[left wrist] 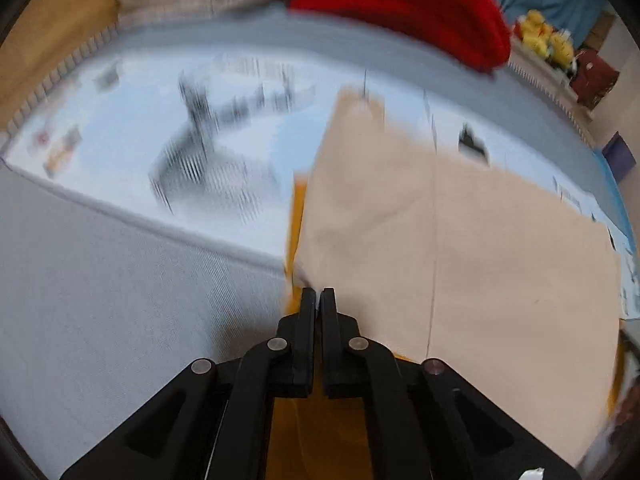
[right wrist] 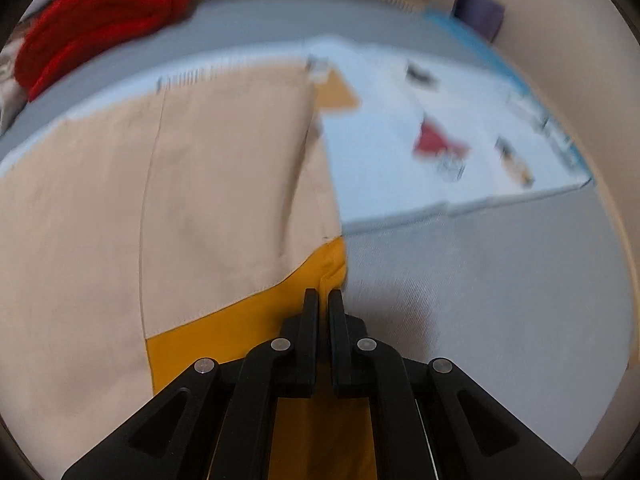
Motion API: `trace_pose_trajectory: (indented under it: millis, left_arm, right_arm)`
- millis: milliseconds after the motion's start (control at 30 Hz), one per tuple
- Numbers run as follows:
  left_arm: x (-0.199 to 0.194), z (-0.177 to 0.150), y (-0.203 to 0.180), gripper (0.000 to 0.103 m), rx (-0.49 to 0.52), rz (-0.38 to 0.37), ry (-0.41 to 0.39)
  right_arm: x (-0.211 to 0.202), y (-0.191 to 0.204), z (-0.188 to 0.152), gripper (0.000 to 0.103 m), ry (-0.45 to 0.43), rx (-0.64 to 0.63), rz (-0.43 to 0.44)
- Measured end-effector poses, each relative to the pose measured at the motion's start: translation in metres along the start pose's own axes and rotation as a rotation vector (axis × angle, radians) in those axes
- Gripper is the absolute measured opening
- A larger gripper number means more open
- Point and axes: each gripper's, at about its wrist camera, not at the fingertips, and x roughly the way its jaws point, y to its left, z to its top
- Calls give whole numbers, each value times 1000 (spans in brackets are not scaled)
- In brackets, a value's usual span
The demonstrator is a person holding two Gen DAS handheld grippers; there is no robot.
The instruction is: Fold large clothes
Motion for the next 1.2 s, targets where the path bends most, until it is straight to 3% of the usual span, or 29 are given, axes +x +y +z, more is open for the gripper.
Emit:
trace_pose_trajectory:
  millis: [100, 167, 200, 267, 333, 400, 467, 500, 567, 600, 700, 767, 867, 933, 1100, 1200]
  left_arm:
    - [-7, 5, 5, 0, -31, 41, -54]
    - [0, 6, 13, 0, -53, 125, -28]
    - [7, 3, 18, 0, -87, 123, 8]
    - [21, -1, 29, 3, -177, 14, 133]
    - [7, -2, 33, 3, -183, 4, 104]
    - [-18, 1, 28, 3, -142, -31, 38]
    - [-36, 0, 17, 6, -68, -160, 36]
    - [-41, -5, 9, 8, -11, -217, 61]
    - [-39, -23, -9, 21, 105, -284, 144]
    - [-35, -34, -18, 23, 169, -307, 197]
    - [-25, -80, -45, 24, 437, -238, 288]
    - [-17, -103, -45, 25, 524, -191, 316]
    - [-15, -107, -31, 29, 481, -187, 318]
    - [-16, -107, -23, 29, 447, -178, 326]
    - [-21, -121, -24, 28, 530, -94, 346]
    - [-22, -128, -26, 28, 553, -67, 340]
  right_arm:
    - [-25, -12, 13, 4, -133, 99, 37]
    - [-25, -9, 13, 4, -137, 89, 11]
    - [-19, -7, 10, 5, -110, 71, -10]
    - [-1, -4, 3, 11, -20, 30, -33]
    - [-3, -3, 0, 17, -15, -5, -62]
    - [-23, -11, 0, 19, -75, 13, -64]
    - [-53, -21, 0, 29, -158, 55, -24]
    - [-60, -25, -1, 40, -176, 59, 0]
    - [-81, -24, -8, 43, -210, 18, 87]
    - [-84, -21, -14, 43, -202, -23, 113]
    - [-82, -13, -33, 43, -115, -140, 204]
    - [-71, -10, -50, 43, -18, -221, 209]
    - [-42, -17, -81, 43, 166, -291, 136]
    - [-33, -26, -94, 43, 223, -299, 106]
    - [-33, -44, -100, 43, 261, -245, 110]
    - [-30, -43, -109, 43, 308, -282, 57]
